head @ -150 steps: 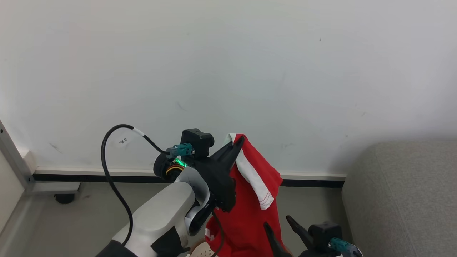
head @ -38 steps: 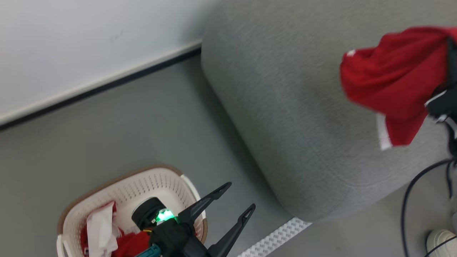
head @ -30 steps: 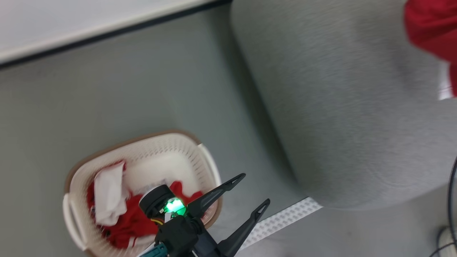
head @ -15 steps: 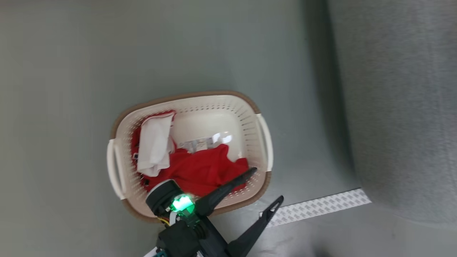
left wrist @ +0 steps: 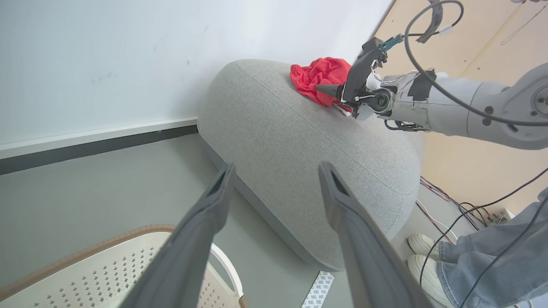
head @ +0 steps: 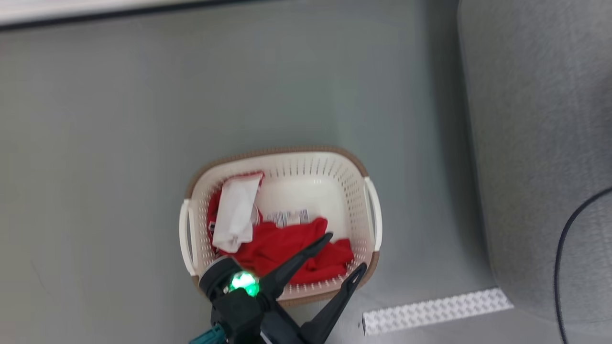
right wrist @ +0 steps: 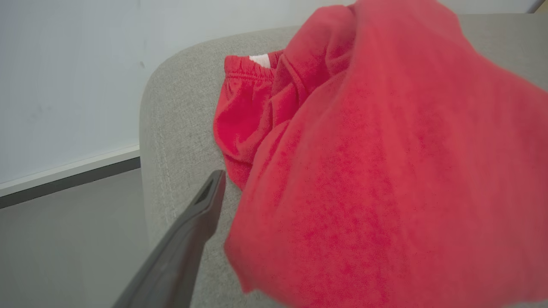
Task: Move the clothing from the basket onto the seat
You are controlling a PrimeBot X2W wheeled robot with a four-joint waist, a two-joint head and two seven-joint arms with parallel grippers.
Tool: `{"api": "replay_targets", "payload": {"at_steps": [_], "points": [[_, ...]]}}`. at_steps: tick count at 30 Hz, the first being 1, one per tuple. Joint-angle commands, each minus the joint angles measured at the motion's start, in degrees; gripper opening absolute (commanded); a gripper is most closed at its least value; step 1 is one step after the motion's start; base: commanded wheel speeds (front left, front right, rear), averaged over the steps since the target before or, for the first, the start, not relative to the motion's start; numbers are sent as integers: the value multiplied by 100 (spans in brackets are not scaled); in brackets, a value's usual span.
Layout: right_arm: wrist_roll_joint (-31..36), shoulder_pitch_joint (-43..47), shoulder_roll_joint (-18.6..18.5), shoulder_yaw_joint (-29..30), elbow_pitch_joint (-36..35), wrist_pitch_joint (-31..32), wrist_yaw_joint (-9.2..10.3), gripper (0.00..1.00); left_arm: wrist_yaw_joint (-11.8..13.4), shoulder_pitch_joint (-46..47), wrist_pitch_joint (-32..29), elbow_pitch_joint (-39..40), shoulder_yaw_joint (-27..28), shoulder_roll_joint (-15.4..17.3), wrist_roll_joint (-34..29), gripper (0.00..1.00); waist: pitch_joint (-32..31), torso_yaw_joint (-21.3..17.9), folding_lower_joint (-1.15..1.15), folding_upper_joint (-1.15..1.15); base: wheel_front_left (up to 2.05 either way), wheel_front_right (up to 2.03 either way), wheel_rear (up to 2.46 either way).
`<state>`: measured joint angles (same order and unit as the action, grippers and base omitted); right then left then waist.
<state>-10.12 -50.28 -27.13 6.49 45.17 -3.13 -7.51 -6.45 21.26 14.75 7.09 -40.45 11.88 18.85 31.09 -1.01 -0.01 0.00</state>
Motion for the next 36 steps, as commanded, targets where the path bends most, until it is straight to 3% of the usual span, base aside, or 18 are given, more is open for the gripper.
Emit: {"api": "replay_targets", "payload": {"at_steps": [1, 10, 16, 21, 29, 36], "points": [[-60, 284, 65, -146, -31, 13, 4, 100, 17, -168, 25, -110, 8, -26, 51, 100, -874, -24, 1, 0, 0, 0, 0], [-162, 1805, 140, -739, -781, 32, 4, 100, 165, -703, 42, -754, 116, -175, 361, 100, -2200, 162, 1, 0, 0, 0, 0], [11, 3018, 441, -610, -1696, -106, 4, 100, 306, -912, 49, -1370, 265, -157, 389, 100, -2949, 473, 1, 0, 0, 0, 0], [100, 3770, 837, -675, -2558, -135, 3, 100, 671, -1073, 52, -1555, 680, -80, 304, 100, -3330, 679, 1, 0, 0, 0, 0], [452, 4635, 1514, -425, -3596, -233, 2, 100, 995, -1194, 52, -1585, 1240, -10, 48, 100, -3659, 1011, 1, 0, 0, 0, 0], [759, 5575, 2208, -295, -4325, -347, 2, 100, 1034, -1230, 49, -1850, 1679, -26, -59, 100, -3846, 1261, 1, 0, 0, 0, 0]]}}
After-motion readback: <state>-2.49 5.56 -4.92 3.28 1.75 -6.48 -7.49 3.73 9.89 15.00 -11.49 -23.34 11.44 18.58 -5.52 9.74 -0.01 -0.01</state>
